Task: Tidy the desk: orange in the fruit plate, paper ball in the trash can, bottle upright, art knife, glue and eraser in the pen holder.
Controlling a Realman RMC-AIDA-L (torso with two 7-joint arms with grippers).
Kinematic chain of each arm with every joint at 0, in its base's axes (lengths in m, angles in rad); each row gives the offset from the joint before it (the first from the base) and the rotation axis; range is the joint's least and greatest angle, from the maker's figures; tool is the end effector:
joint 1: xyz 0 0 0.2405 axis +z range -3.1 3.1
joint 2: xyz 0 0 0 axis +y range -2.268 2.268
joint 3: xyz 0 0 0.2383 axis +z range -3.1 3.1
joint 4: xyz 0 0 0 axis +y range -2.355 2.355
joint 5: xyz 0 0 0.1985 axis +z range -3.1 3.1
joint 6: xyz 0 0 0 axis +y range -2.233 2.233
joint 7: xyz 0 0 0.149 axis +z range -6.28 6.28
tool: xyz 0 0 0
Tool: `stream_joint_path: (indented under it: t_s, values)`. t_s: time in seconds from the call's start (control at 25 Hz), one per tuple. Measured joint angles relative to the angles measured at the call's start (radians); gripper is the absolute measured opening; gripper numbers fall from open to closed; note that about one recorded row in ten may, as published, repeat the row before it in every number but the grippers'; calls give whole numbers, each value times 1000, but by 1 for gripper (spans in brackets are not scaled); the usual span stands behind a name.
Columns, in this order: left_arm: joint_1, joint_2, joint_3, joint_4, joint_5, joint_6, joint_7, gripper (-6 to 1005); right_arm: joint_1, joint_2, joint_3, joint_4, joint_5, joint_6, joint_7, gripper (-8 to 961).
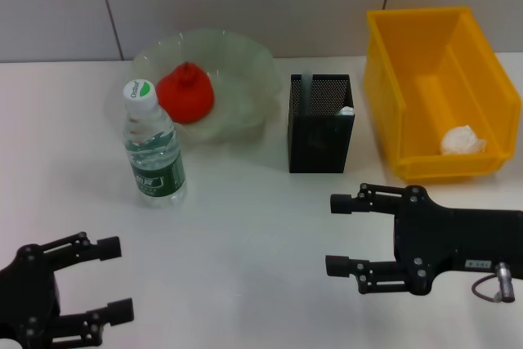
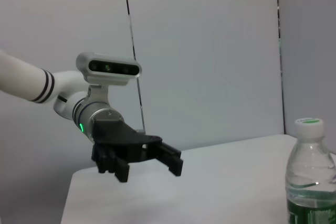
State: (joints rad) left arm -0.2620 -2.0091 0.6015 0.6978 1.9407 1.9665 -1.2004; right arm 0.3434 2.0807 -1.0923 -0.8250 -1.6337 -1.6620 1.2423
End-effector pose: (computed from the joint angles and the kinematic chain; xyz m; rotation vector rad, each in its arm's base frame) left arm -0.2838 0.2163 0.0535 -2.7454 -0.5219 -0.9335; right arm 0.2099 0.2696 -0.0031 -2.8491 0.2432 0.9125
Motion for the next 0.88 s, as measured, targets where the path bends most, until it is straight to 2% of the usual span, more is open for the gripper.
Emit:
stream_joint_path:
  t_s: [0.32, 0.44, 0.52, 0.56, 0.64, 0.68, 0.88]
  values:
    - [-37, 1, 25, 5, 35, 15, -2, 828, -20, -3, 13, 40, -20, -10, -22, 767]
    - [-55, 14, 33, 5, 35, 14, -17, 829, -24, -4, 14, 39, -21, -11, -23, 767]
    - [-77, 24, 34, 5, 38, 6, -48, 829, -26, -10, 14, 38, -23, -11, -24, 767]
    - [-96, 28, 37, 5, 51, 1, -73, 829, -28, -19, 15, 42, -23, -8, -24, 767]
    - [-105, 28, 37, 5, 58, 0, -83, 829, -31, -25, 19, 45, -25, -7, -24, 768]
    - [-122, 30, 37, 5, 72, 0, -103, 829, -41, -30, 41, 48, -29, -13, -22, 768]
    - [-146, 30, 32, 13, 87, -5, -131, 829, -67, -22, 118, 42, -32, -37, -46, 768]
